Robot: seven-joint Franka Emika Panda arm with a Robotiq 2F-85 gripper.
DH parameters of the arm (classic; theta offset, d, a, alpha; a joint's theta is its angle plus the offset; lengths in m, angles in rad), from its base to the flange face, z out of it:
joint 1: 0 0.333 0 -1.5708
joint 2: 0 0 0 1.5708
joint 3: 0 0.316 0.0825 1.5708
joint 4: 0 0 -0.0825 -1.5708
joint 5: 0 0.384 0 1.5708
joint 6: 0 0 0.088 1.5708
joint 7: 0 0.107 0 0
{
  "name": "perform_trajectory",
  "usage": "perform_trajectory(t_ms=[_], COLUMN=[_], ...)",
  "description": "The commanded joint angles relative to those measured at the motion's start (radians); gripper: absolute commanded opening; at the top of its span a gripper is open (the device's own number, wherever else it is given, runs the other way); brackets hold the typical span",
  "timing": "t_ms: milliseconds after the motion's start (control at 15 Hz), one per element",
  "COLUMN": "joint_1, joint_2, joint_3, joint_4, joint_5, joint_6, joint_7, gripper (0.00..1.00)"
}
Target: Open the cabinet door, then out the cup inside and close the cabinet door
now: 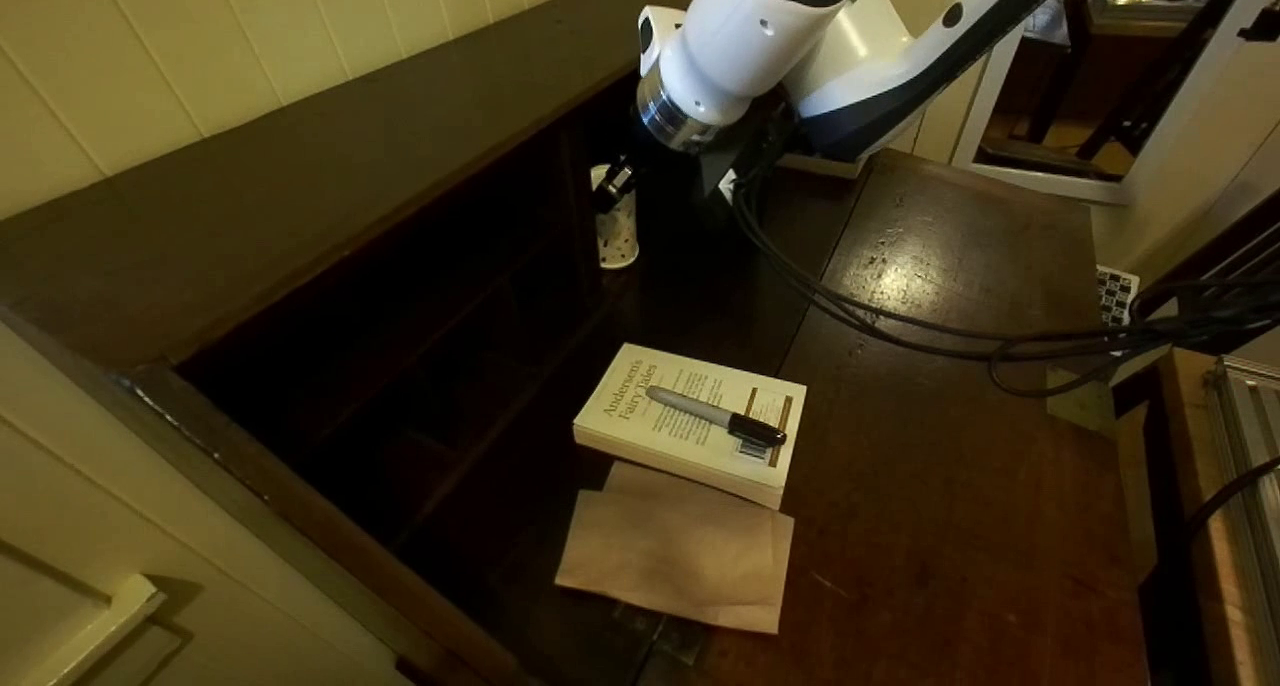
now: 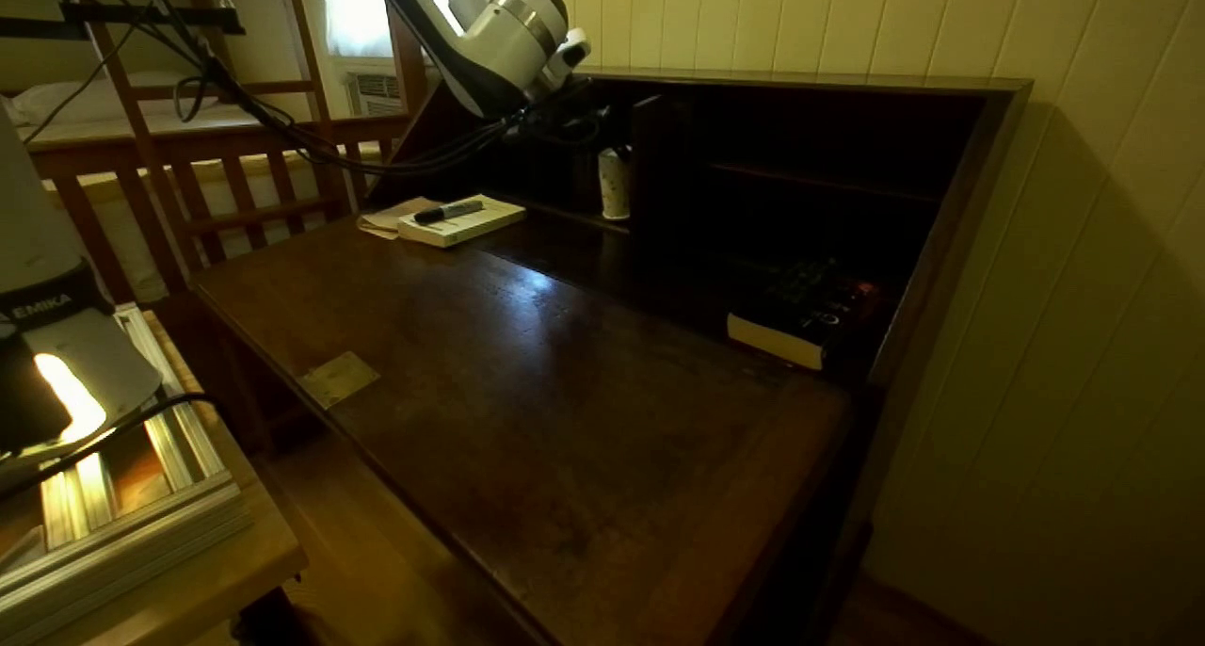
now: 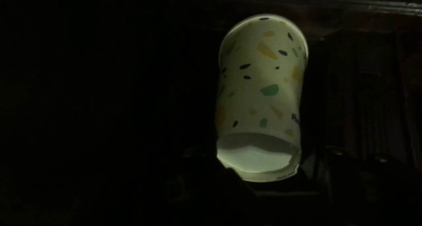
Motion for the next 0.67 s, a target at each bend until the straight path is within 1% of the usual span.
perform_trajectory(t_ms=[0,133,200,267,467,600], joint_1=[0.033,0.041,0.042,0.042,0.037,0.034], joint_2=[0.019,0.023,0.024,0.023,0.023,0.021], joint_3=[-0.039,-0.049,-0.050,-0.049,-0.046,-0.040], joint_4=[0.053,0.069,0.075,0.080,0.092,0.095], joint_5=[-0.107,-0.162,-0.192,-0.221,-0.297,-0.346], joint_6=[0.008,0.005,0.003,0.000,-0.014,-0.027], joint_7=[0.112,0.175,0.207,0.243,0.327,0.380], gripper=[0.58,0.66,0.76,0.80,1.00,1.00])
